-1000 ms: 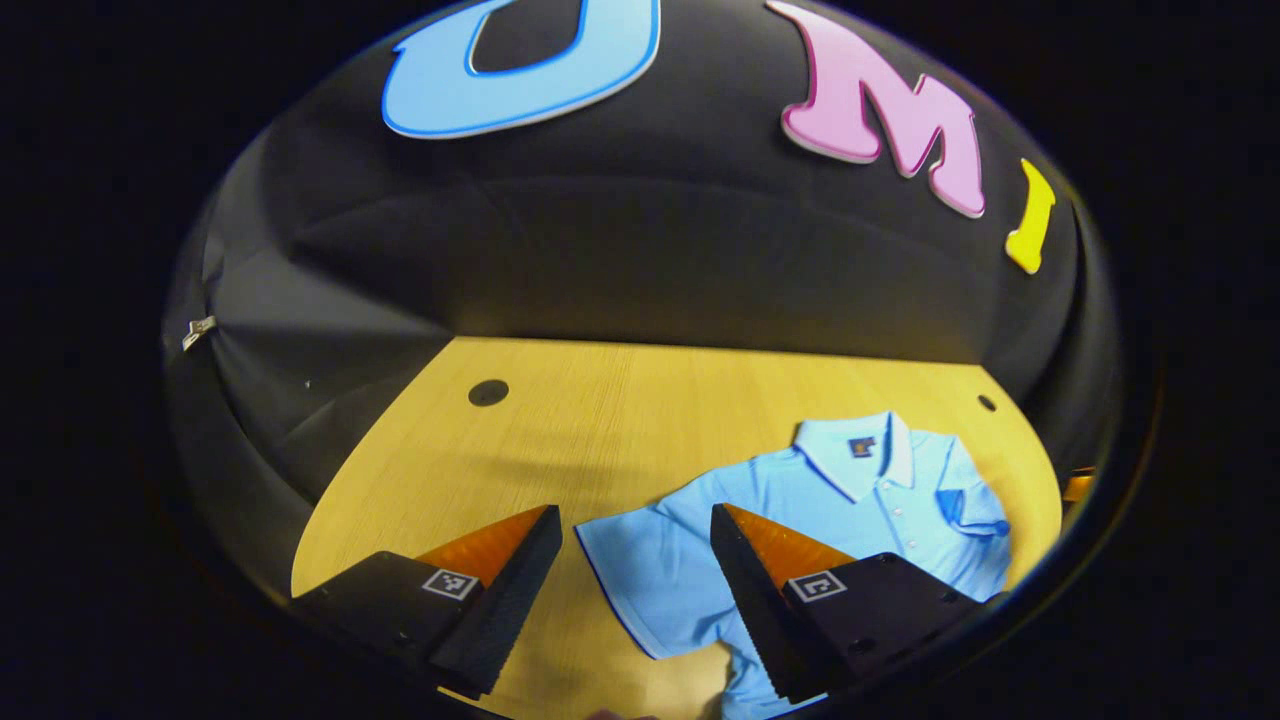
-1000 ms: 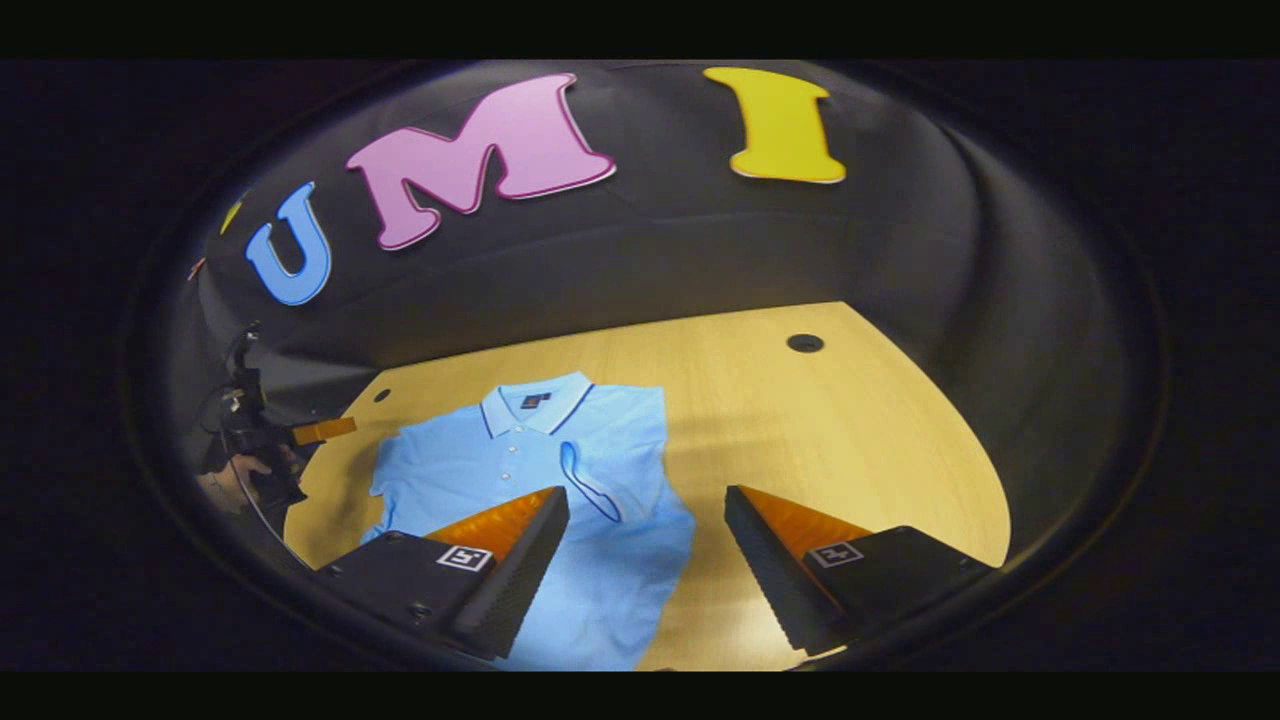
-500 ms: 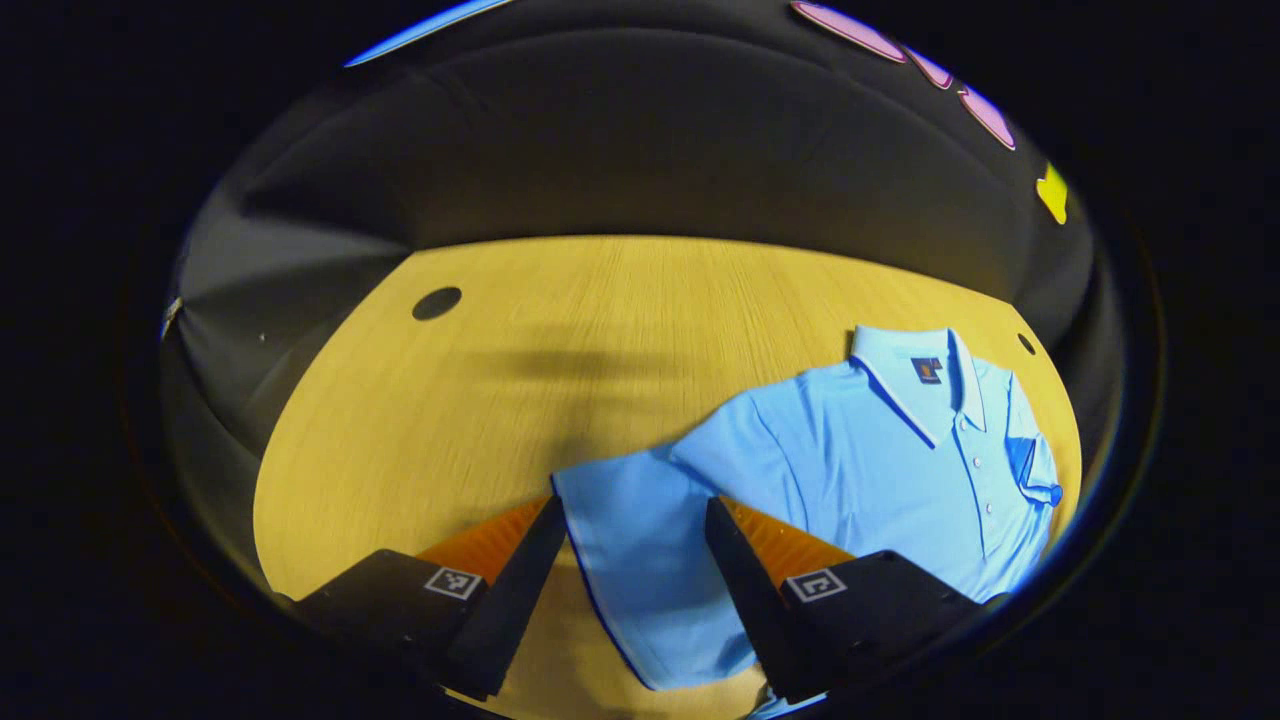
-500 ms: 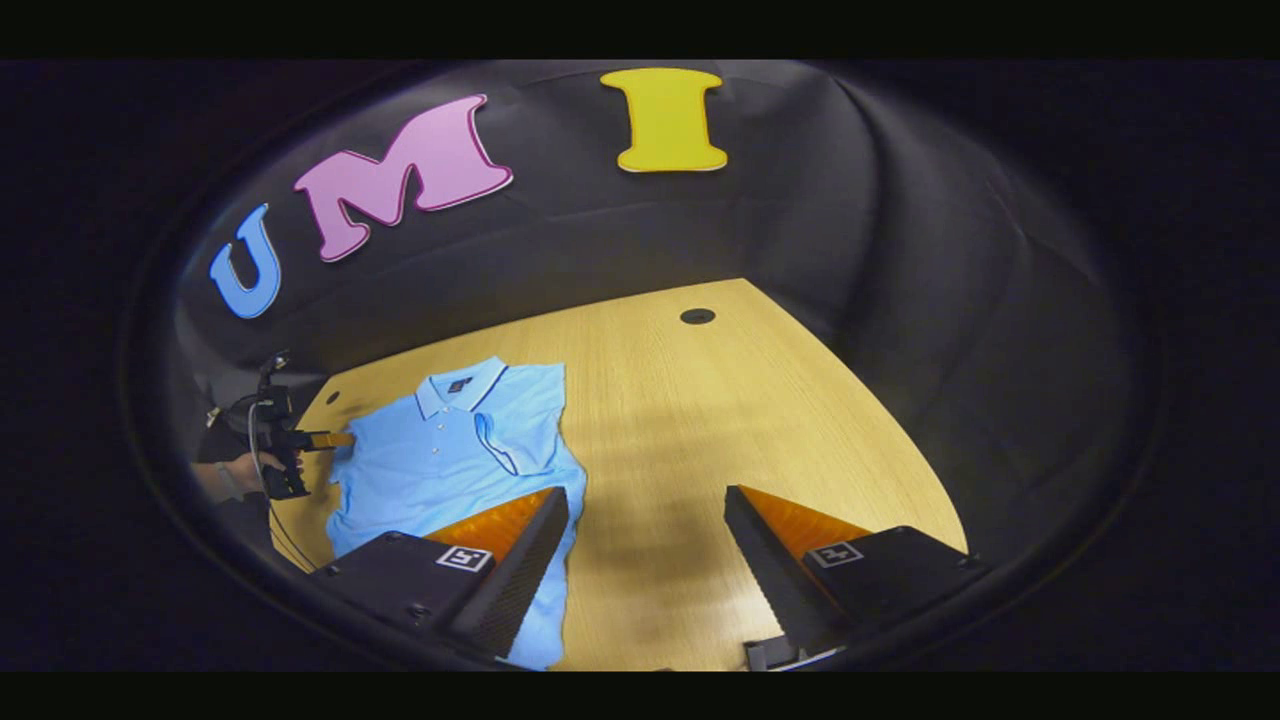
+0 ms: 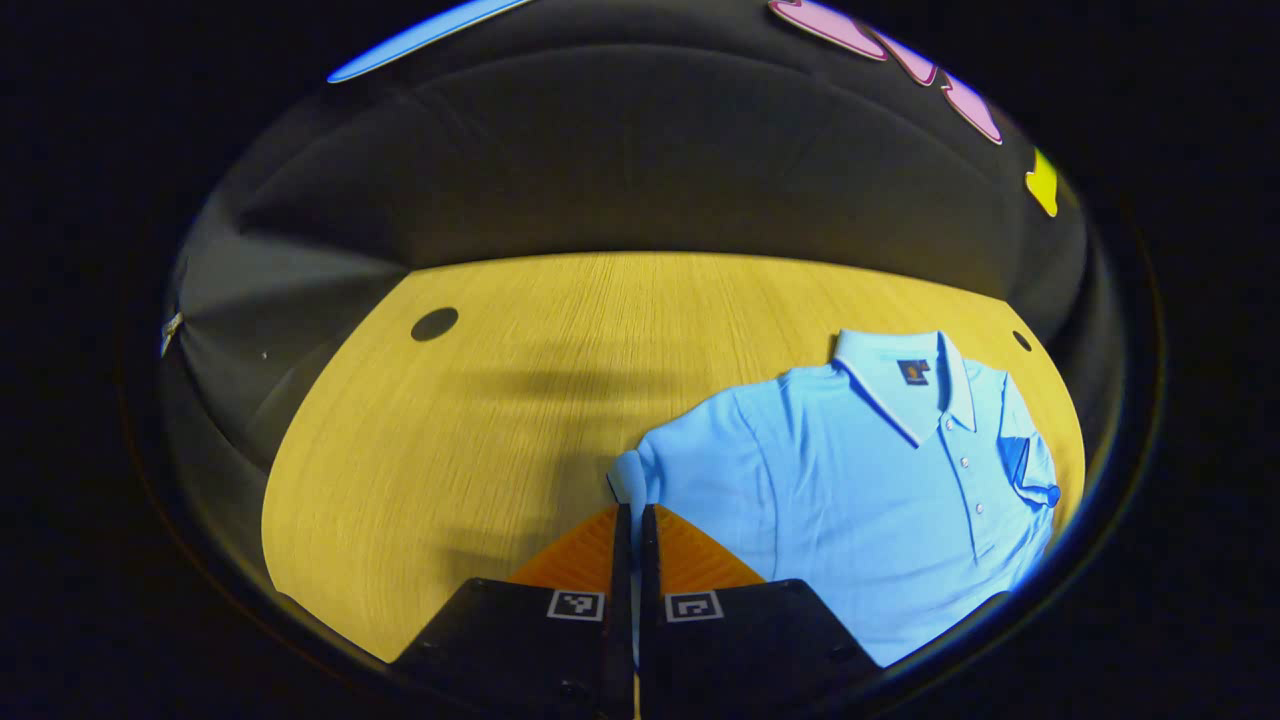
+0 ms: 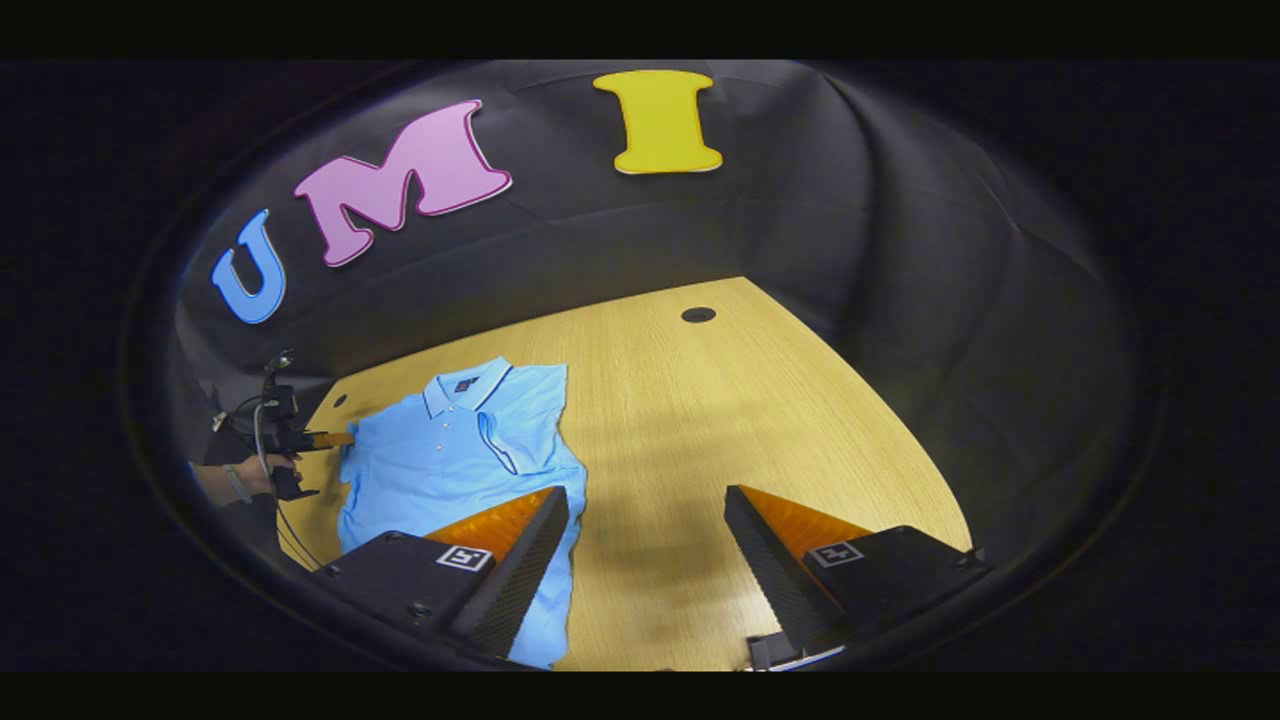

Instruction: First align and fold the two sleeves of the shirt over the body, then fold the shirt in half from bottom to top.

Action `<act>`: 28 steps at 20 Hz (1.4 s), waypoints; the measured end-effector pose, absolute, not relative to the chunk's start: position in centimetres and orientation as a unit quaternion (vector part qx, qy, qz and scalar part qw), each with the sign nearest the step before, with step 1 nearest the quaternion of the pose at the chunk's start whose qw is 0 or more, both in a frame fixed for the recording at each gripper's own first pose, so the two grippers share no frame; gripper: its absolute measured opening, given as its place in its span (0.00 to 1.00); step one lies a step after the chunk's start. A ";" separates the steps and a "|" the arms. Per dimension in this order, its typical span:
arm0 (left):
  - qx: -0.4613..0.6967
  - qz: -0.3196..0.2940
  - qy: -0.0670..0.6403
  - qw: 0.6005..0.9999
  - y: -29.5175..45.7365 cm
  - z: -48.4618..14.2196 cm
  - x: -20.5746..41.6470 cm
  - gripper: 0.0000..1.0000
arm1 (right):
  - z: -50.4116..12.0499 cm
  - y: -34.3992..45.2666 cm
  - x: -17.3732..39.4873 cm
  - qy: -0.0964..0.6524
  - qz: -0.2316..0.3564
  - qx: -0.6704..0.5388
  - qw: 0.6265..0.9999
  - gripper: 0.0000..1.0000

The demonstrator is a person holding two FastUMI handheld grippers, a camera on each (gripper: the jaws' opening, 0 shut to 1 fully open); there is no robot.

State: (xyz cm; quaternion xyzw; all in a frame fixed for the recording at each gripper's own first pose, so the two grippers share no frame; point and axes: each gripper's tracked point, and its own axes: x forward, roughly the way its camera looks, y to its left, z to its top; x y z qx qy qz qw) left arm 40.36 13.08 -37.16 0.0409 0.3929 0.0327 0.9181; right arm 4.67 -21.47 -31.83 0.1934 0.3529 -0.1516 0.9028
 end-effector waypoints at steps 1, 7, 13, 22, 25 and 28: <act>0.044 0.026 0.388 0.920 12.5 -36.4 40.5 0.08 | -32.0 -21.6 4.5 0.353 -0.152 0.193 0.903 0.98; 0.051 -0.056 0.354 0.932 5.0 -32.6 41.9 0.08 | -31.6 -21.4 4.8 0.343 -0.141 0.197 0.907 0.98; 0.046 -0.086 0.431 0.897 0.0 -38.1 39.9 0.09 | -32.1 -21.1 4.0 0.342 -0.127 0.193 0.911 0.98; -0.003 -0.069 0.469 0.881 -2.2 -38.1 36.9 0.43 | -33.5 -19.4 5.4 0.349 -0.058 0.193 0.915 0.98; -0.030 -0.051 0.452 0.890 -1.2 -34.7 35.0 0.85 | -33.8 -18.3 6.3 0.350 -0.026 0.200 0.915 0.98; -0.048 -0.051 0.431 0.900 -0.1 -30.8 31.2 0.88 | -34.0 -16.8 6.3 0.353 0.008 0.202 0.914 0.98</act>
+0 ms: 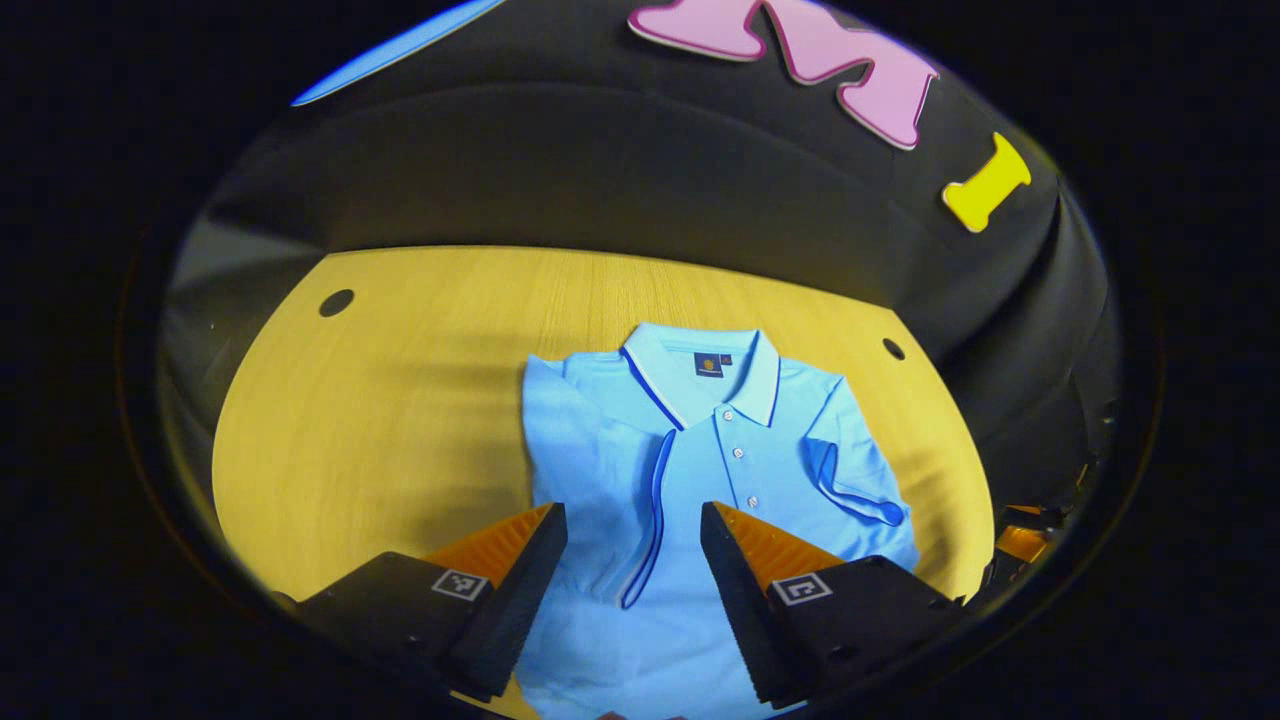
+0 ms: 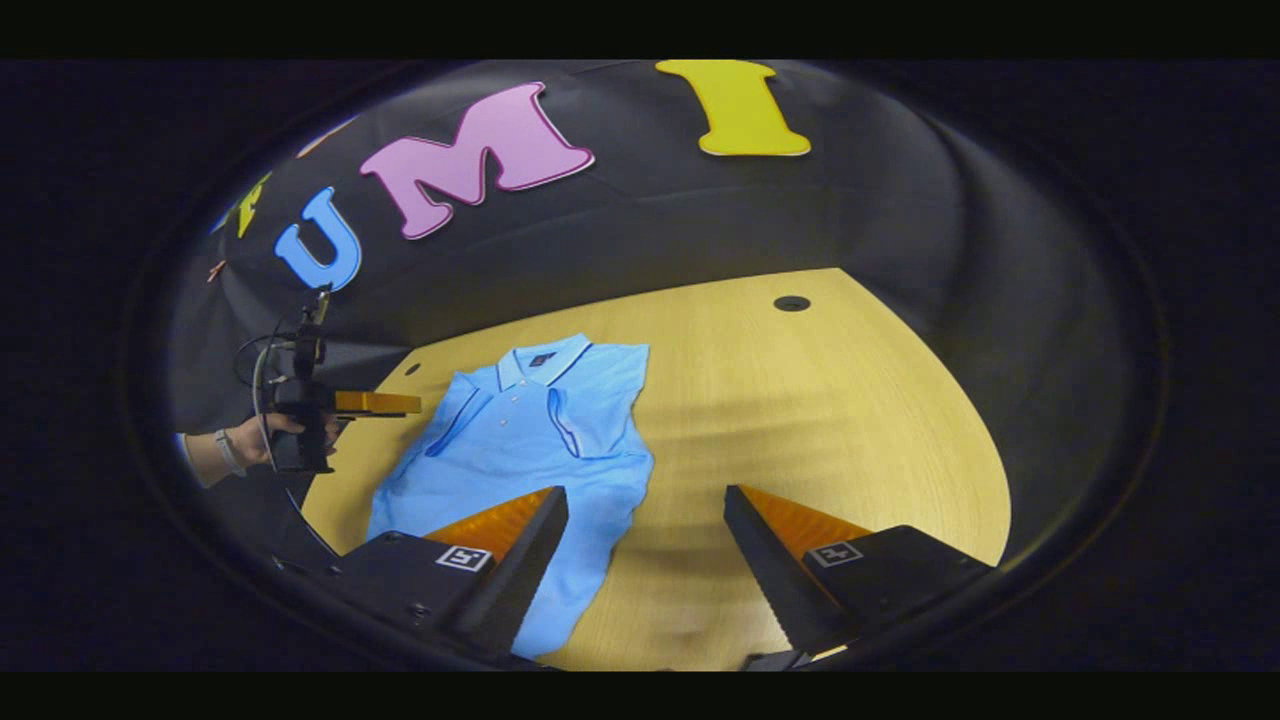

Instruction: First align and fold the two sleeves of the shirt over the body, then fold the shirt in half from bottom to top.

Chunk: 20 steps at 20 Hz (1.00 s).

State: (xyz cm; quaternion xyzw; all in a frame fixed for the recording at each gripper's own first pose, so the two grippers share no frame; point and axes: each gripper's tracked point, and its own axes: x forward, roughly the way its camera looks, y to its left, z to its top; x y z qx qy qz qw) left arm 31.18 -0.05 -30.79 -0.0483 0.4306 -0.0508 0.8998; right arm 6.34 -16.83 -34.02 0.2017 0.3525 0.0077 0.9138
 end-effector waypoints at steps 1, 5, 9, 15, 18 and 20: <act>-0.054 -0.052 0.430 0.900 0.3 -29.9 29.1 0.87 | -34.0 -16.2 6.1 0.355 0.020 0.203 0.913 0.98; -0.074 -0.045 0.443 0.892 1.9 -28.8 20.2 0.88 | -33.8 -13.4 5.0 0.362 0.066 0.211 0.905 0.98; -0.088 -0.029 0.477 0.874 3.4 -31.7 12.3 0.88 | -33.5 -11.6 2.7 0.367 0.071 0.219 0.901 0.98; -0.134 -0.037 0.512 0.848 4.2 -35.0 4.6 0.88 | -36.1 -7.7 -4.0 0.408 0.052 0.271 0.870 0.98; -0.136 -0.048 0.528 0.837 4.5 -36.5 2.2 0.88 | -38.0 -5.3 -7.6 0.437 0.045 0.298 0.848 0.98; -0.152 -0.055 0.539 0.826 3.8 -37.3 1.2 0.88 | -39.1 -3.8 -9.5 0.456 0.042 0.331 0.825 0.98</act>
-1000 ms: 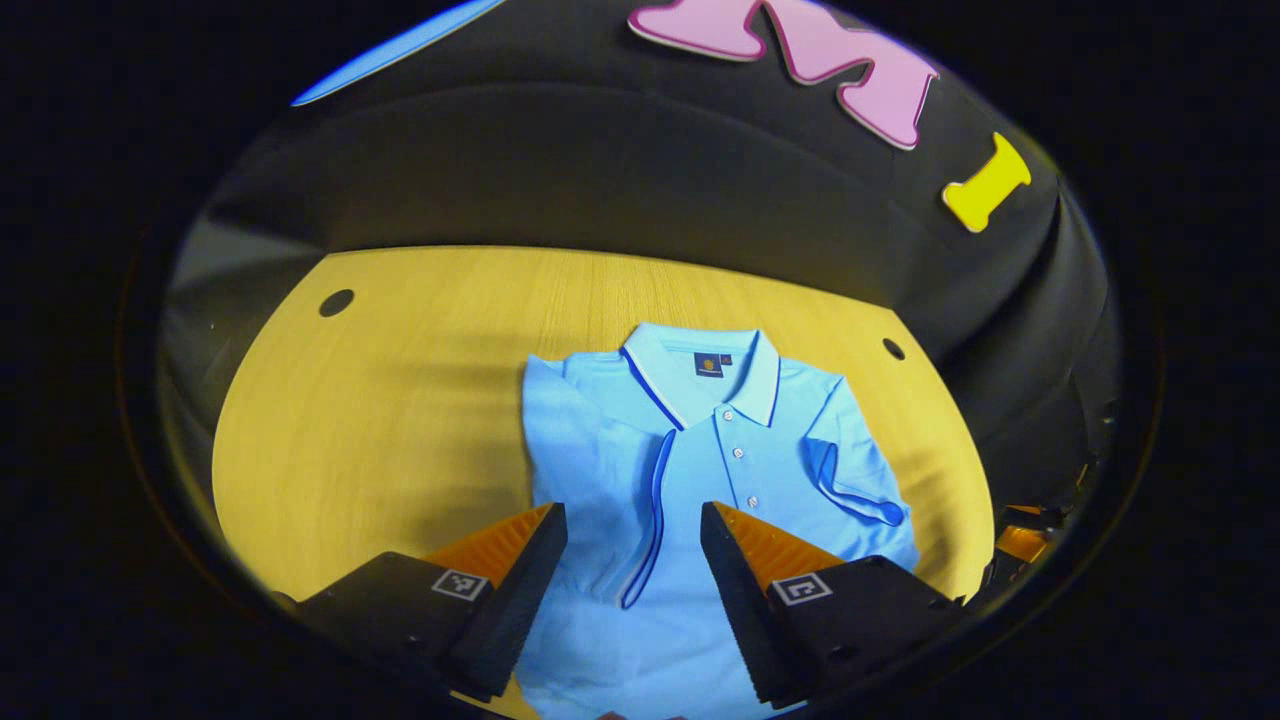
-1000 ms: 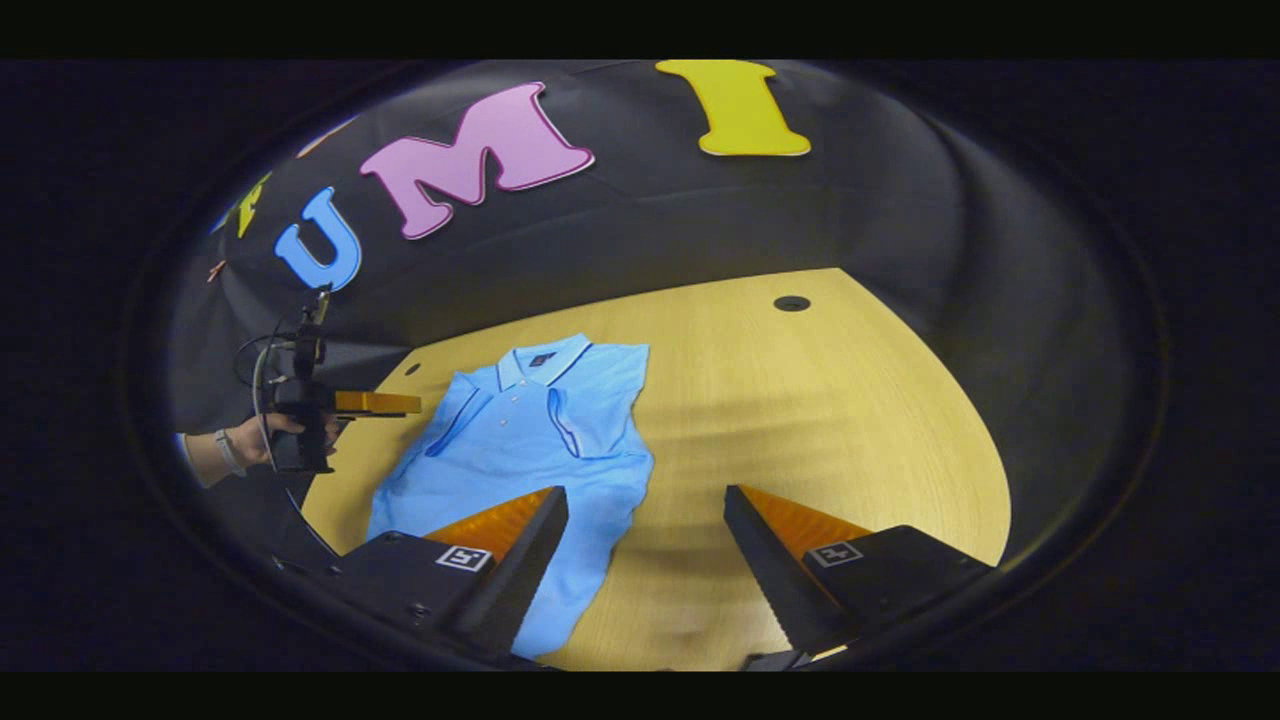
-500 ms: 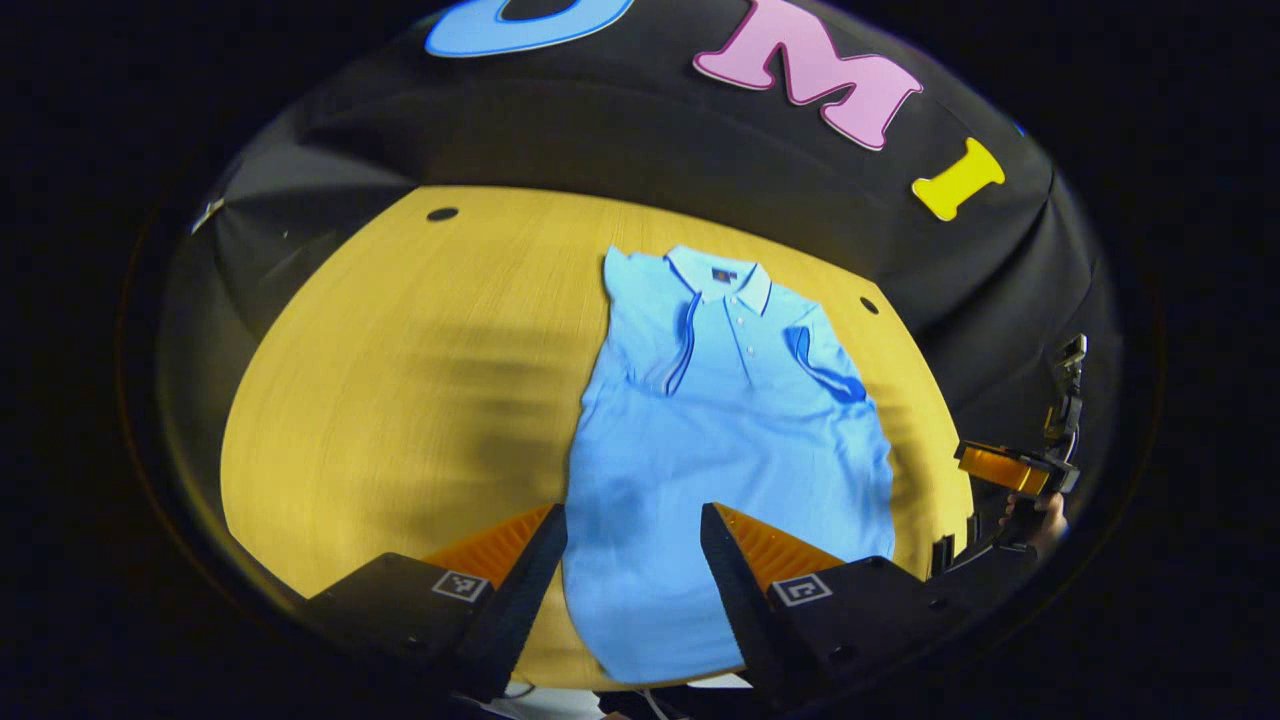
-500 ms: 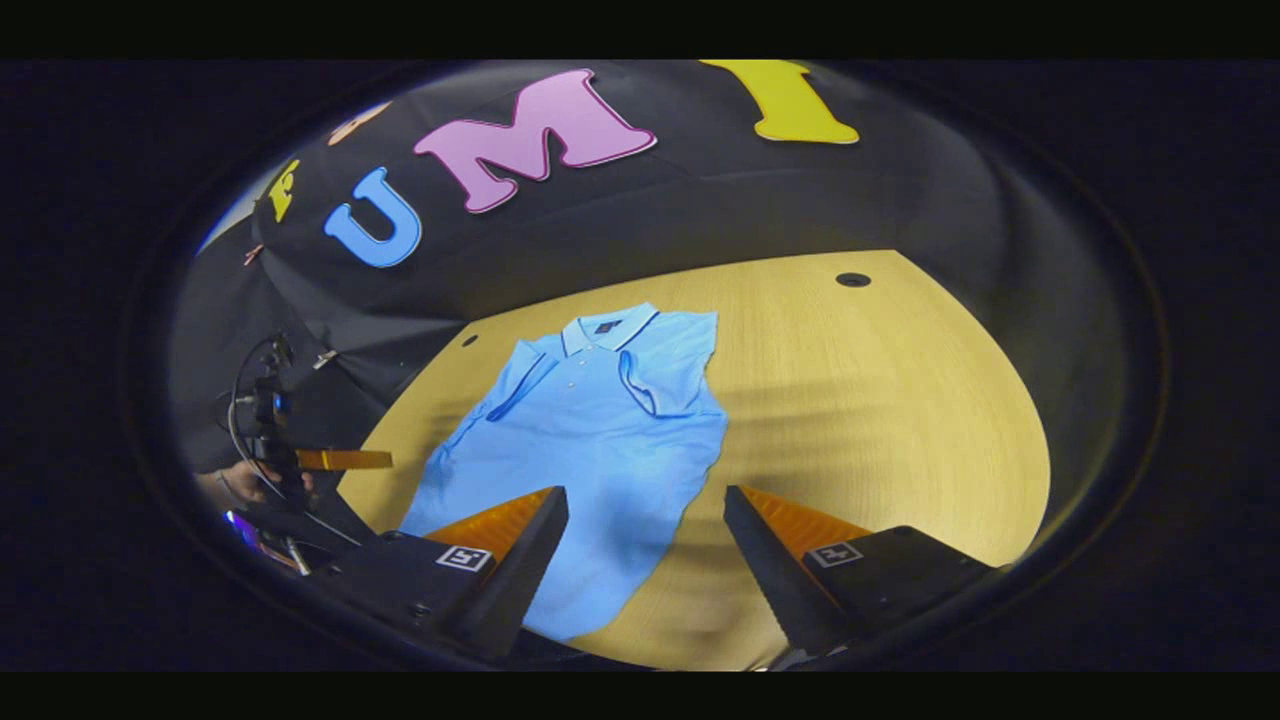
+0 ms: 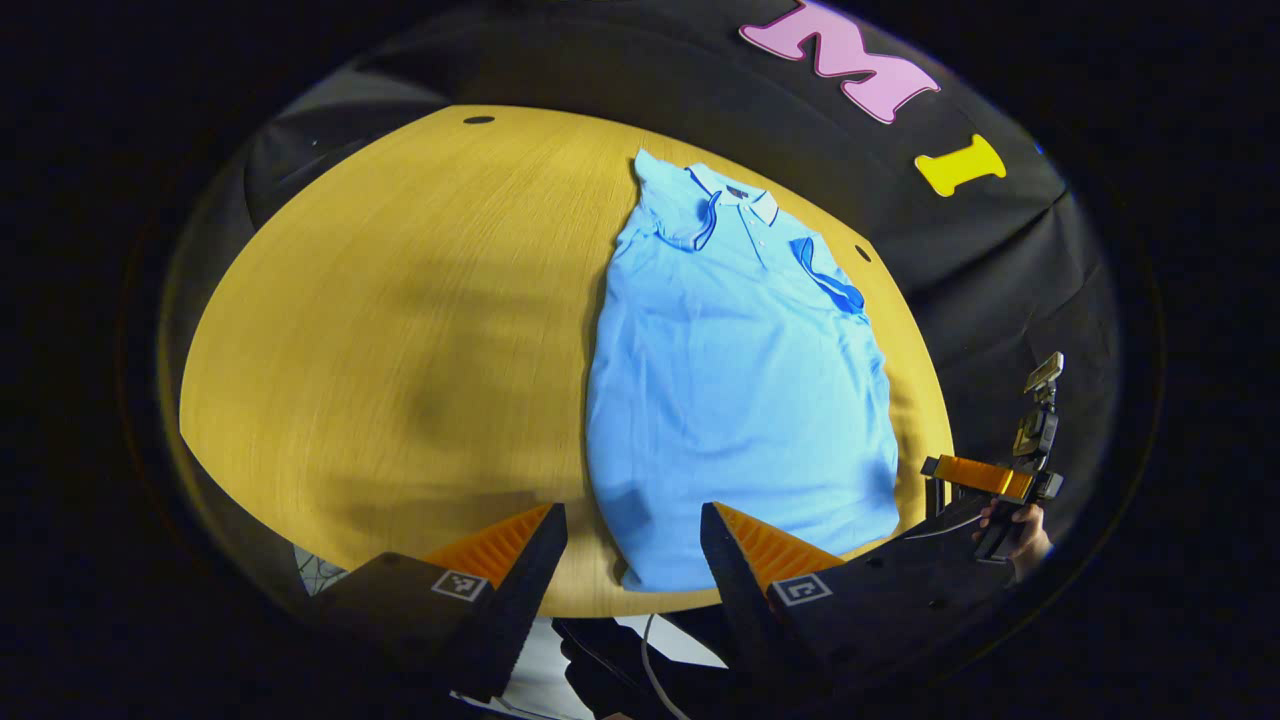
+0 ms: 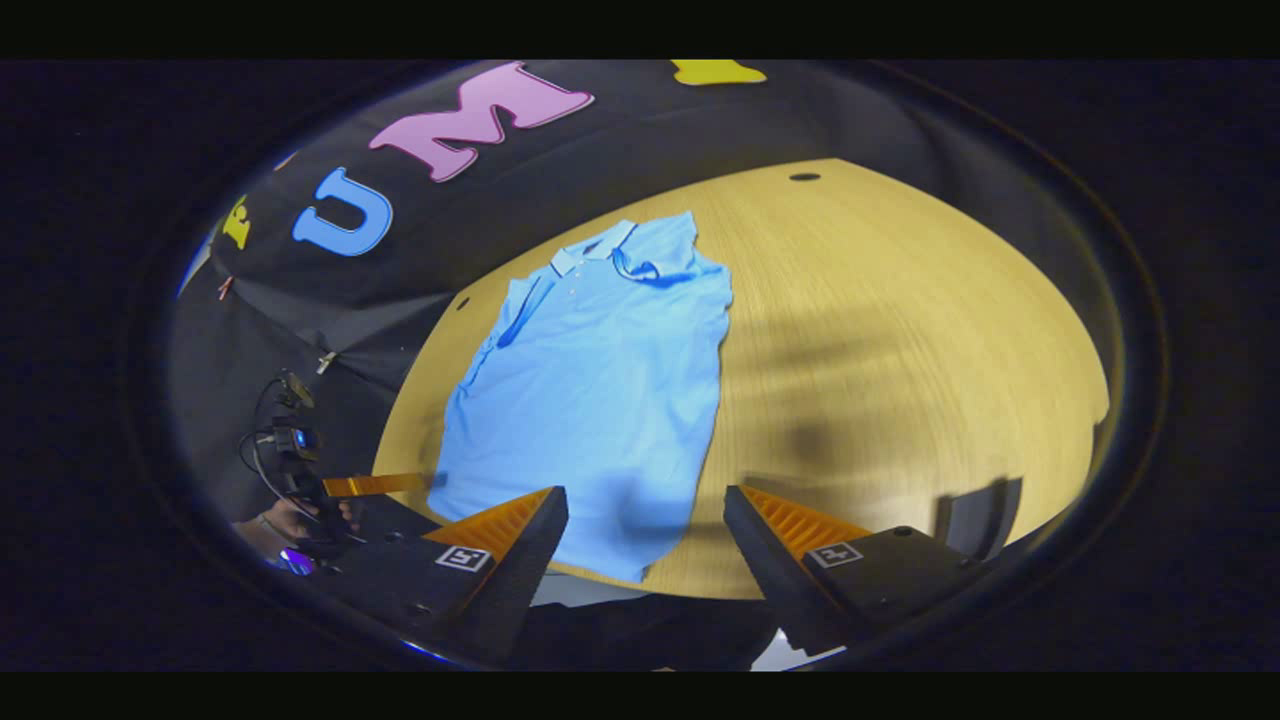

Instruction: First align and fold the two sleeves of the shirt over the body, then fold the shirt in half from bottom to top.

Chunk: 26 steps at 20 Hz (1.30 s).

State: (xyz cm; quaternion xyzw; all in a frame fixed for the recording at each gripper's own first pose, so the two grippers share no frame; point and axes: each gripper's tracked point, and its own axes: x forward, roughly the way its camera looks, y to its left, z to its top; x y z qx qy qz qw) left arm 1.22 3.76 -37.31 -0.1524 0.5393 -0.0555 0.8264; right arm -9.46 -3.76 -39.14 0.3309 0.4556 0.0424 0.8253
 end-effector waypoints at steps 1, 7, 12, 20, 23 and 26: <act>-0.161 -0.060 0.544 0.822 3.6 -37.5 0.5 0.88 | -39.5 -3.3 -10.3 0.464 0.040 0.351 0.812 0.98; -0.198 -0.064 0.544 0.812 3.1 -37.8 -0.4 0.88 | -40.6 0.3 -12.0 0.487 0.041 0.454 0.745 0.91; -0.242 -0.058 0.548 0.798 2.8 -37.8 0.4 0.83 | -40.0 1.6 -11.5 0.482 0.038 0.539 0.690 0.91; -0.352 -0.050 0.564 0.746 0.4 -38.3 1.6 0.79 | -41.0 2.4 -10.2 0.493 0.033 0.556 0.668 0.81; -0.356 -0.039 0.563 0.745 0.4 -39.1 1.7 0.56 | -42.0 2.7 -10.6 0.504 0.032 0.552 0.663 0.64; -0.323 -0.048 0.571 0.753 0.6 -39.9 1.3 0.23 | -42.8 2.5 -11.1 0.507 0.031 0.552 0.662 0.26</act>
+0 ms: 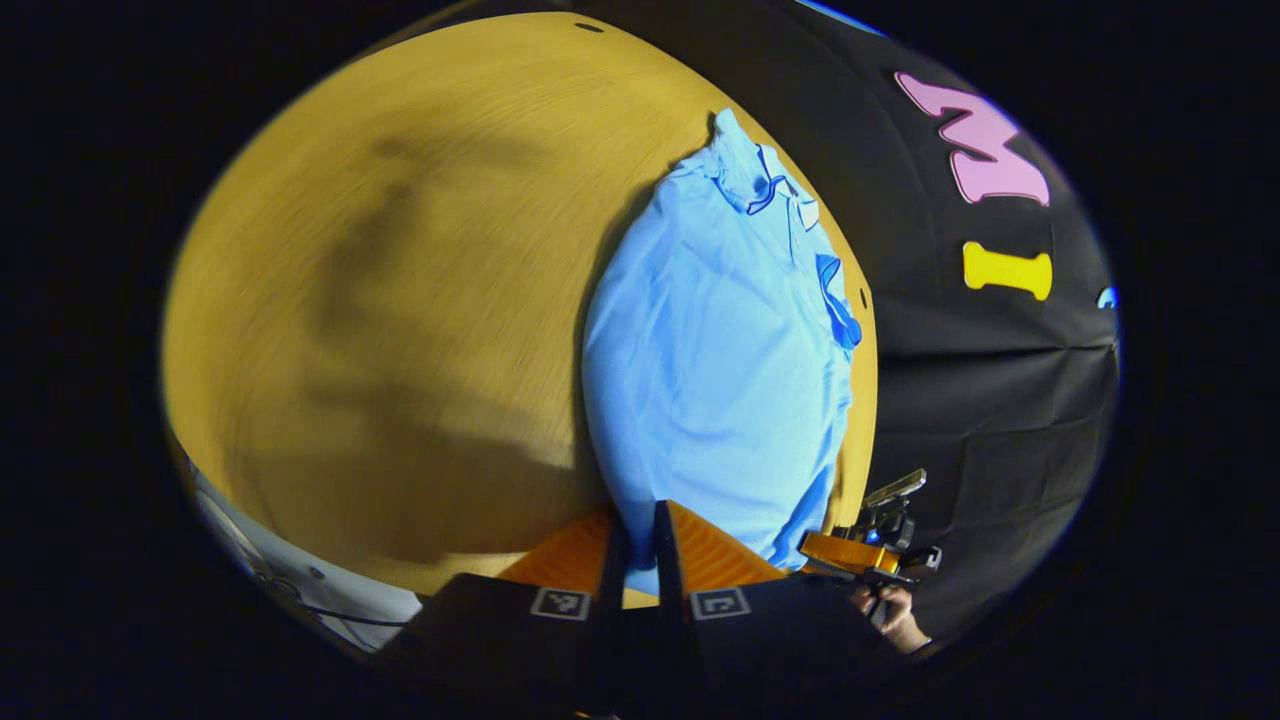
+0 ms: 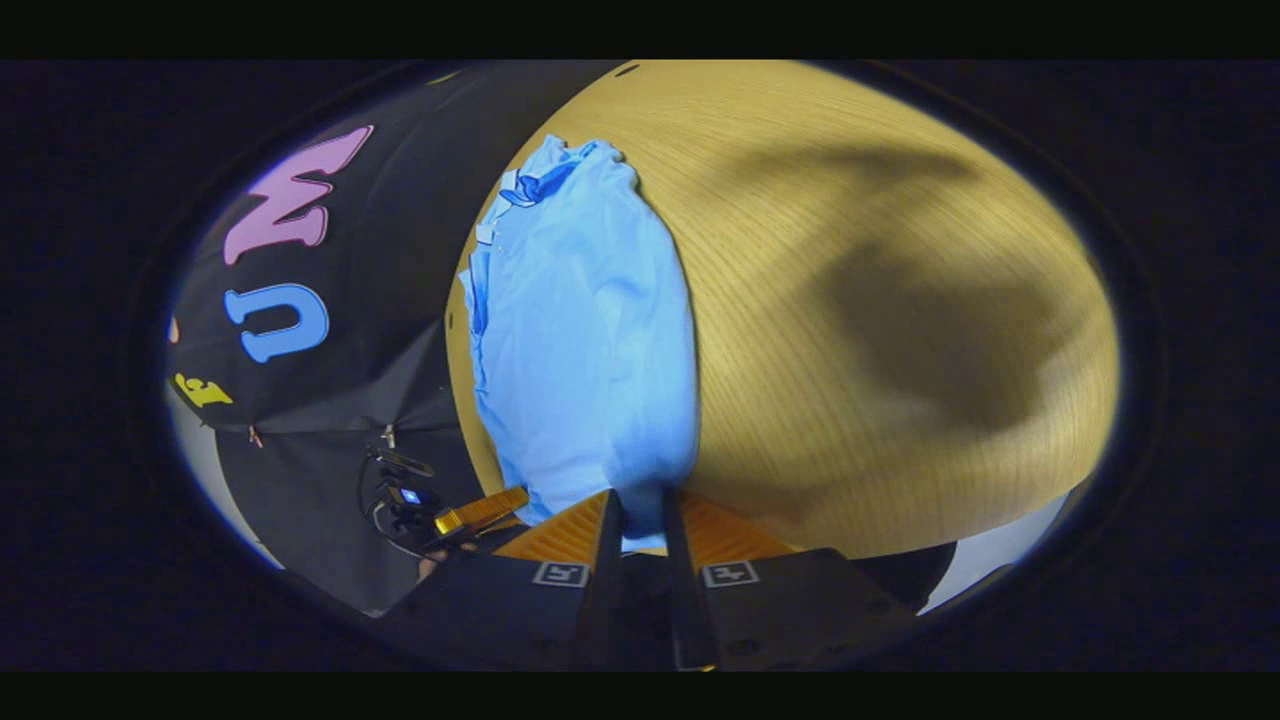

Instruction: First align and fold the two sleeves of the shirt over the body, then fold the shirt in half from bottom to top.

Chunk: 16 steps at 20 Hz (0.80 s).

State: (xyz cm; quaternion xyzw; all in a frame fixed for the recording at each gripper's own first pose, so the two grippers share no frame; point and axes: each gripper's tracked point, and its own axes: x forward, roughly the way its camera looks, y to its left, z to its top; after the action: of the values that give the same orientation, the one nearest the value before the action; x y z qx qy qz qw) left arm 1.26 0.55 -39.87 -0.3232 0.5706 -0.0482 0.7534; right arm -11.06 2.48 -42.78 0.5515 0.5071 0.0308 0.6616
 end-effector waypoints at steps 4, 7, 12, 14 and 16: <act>-0.261 -0.069 0.567 0.778 0.5 -39.5 1.6 0.06 | -42.7 2.4 -11.0 0.501 0.033 0.546 0.671 0.12; -0.202 -0.079 0.570 0.792 0.5 -39.6 1.9 0.06 | -42.5 2.4 -10.9 0.497 0.046 0.523 0.691 0.07; -0.204 -0.089 0.543 0.810 0.5 -37.3 3.0 0.06 | -40.2 2.7 -10.1 0.458 0.094 0.502 0.728 0.07; -0.200 -0.099 0.525 0.822 0.5 -35.8 3.9 0.06 | -38.9 2.3 -9.1 0.433 0.108 0.490 0.749 0.07; -0.183 -0.113 0.505 0.836 0.5 -34.4 5.1 0.06 | -38.3 1.8 -8.0 0.417 0.113 0.478 0.765 0.07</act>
State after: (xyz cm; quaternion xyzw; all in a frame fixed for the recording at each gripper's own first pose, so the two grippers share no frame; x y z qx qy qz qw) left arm 5.09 0.48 -34.40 -0.1831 0.5047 -0.1134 0.8360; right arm -8.04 1.81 -38.27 0.4777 0.4172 0.1134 0.7648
